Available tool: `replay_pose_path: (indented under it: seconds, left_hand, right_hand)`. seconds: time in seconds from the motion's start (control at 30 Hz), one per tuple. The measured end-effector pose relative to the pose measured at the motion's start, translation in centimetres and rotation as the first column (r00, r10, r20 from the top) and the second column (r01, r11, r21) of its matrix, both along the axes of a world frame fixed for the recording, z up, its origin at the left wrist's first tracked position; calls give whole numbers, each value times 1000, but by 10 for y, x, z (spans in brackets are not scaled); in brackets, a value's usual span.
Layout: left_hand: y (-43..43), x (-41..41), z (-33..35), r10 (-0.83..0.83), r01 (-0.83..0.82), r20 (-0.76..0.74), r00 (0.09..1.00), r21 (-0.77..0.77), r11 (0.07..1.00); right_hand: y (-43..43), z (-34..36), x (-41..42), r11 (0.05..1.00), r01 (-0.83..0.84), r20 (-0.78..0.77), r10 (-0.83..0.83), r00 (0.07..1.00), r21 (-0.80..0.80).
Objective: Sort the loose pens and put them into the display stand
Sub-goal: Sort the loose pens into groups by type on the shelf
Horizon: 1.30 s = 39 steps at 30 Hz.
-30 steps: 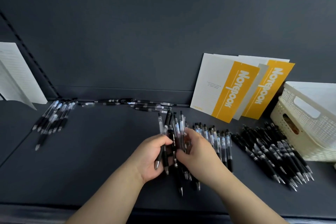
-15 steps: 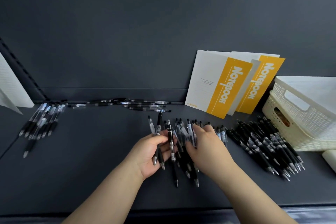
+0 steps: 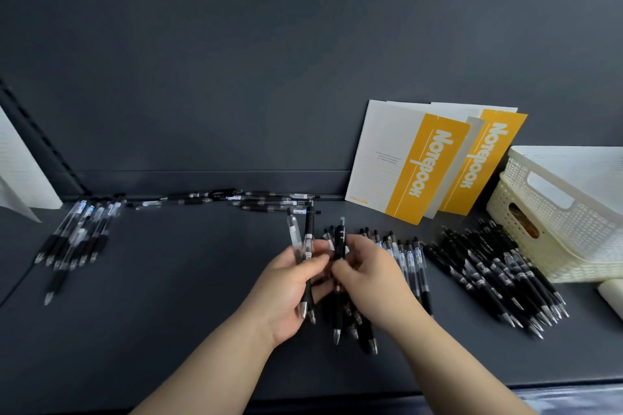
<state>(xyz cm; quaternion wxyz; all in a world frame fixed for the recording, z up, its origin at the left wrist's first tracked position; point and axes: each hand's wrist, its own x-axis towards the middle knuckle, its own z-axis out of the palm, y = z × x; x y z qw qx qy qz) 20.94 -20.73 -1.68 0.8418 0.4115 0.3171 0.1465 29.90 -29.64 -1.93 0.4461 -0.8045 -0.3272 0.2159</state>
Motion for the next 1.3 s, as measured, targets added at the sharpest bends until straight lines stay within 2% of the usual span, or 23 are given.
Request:
replay_pose_path:
  seconds: [0.1,0.2,0.3,0.37,0.4,0.47,0.5,0.57,0.67,0.73,0.8,1.03,1.2,1.3]
  left_hand:
    - [-2,-2,1,-92,109,-89,992,223,969]
    - [-5,-5,-2,-182,266,-227,957,425,865]
    - [-3,-8,-1,-280,366,-250,927,438,821]
    - [-4,-7,2,-262,315,-187,947,372,873]
    - [-3,-5,2,-197,244,-169,966,337,909]
    - [1,-1,0,-18,93,-214,977,344,934]
    - [5,1,-4,45,70,-265,963,409,910]
    - [14,2,-13,106,145,-385,917,567,811]
    - [18,3,-19,120,453,-596,794,712,537]
    - [14,8,-16,185,613,-688,701,715,336]
    - [9,16,-14,237,696,-731,640,682,224]
    - [-24,45,-13,208,755,-772,600,633,170]
    - [-45,68,-17,186,813,-825,534,562,155]
    - [-55,75,-17,256,852,-840,479,515,93]
  right_hand:
    - [5,0,1,995,30,-266,-4,964,95]
    - [9,-3,-4,994,-3,-378,43,925,106]
    - [8,-4,0,992,12,-436,44,899,126]
    - [7,-3,4,987,64,-491,17,871,147]
    - [6,-3,7,985,97,-485,-17,875,140]
    - [2,1,13,986,141,-409,-92,908,93]
    - [-2,4,16,986,153,-359,-120,925,66]
    - [-11,8,26,986,166,-280,-152,948,25]
    - [-28,11,40,987,144,-136,-152,979,-69]
    - [-41,12,50,984,102,-37,-109,993,-147]
    - [-55,13,61,967,82,71,-67,995,-240]
    - [-97,11,105,851,283,438,-70,896,-443]
    - [-106,8,117,825,290,469,-34,882,-485]
    - [-116,7,125,842,278,467,-36,884,-462]
